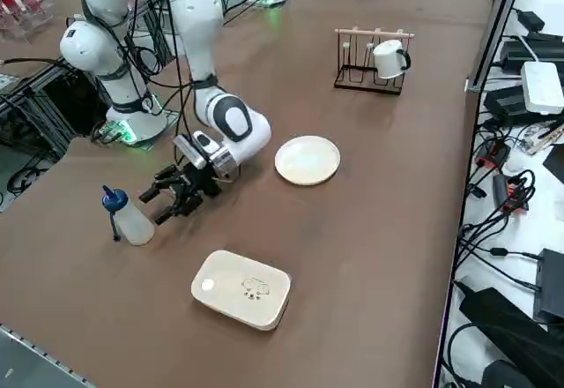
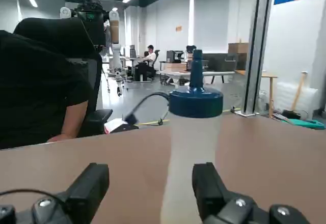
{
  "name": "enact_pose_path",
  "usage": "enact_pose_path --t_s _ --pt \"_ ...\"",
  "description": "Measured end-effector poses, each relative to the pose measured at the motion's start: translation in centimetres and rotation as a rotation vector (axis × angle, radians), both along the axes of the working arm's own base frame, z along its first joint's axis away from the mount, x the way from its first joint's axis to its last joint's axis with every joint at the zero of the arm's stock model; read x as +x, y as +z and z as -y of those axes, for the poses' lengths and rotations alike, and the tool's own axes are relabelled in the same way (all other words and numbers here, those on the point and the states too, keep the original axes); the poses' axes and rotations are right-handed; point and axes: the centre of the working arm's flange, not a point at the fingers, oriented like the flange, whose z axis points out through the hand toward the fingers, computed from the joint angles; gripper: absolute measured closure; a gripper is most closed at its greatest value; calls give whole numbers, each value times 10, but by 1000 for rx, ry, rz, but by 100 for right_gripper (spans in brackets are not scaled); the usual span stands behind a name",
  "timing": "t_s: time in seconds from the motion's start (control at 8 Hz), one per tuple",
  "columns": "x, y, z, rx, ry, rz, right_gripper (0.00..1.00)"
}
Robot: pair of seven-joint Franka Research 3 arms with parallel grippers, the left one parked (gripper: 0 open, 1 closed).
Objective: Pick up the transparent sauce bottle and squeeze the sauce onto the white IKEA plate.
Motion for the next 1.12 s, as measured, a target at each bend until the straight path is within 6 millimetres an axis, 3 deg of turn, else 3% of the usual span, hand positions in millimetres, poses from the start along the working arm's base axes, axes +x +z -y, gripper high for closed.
enact_pose_path --t_s 0.38,0.62,1.12 --pt "81 41 -50 70 -76 104 0" --pt "129 69 -81 234 -68 85 0" --pt "177 108 -111 673 14 -142 0"
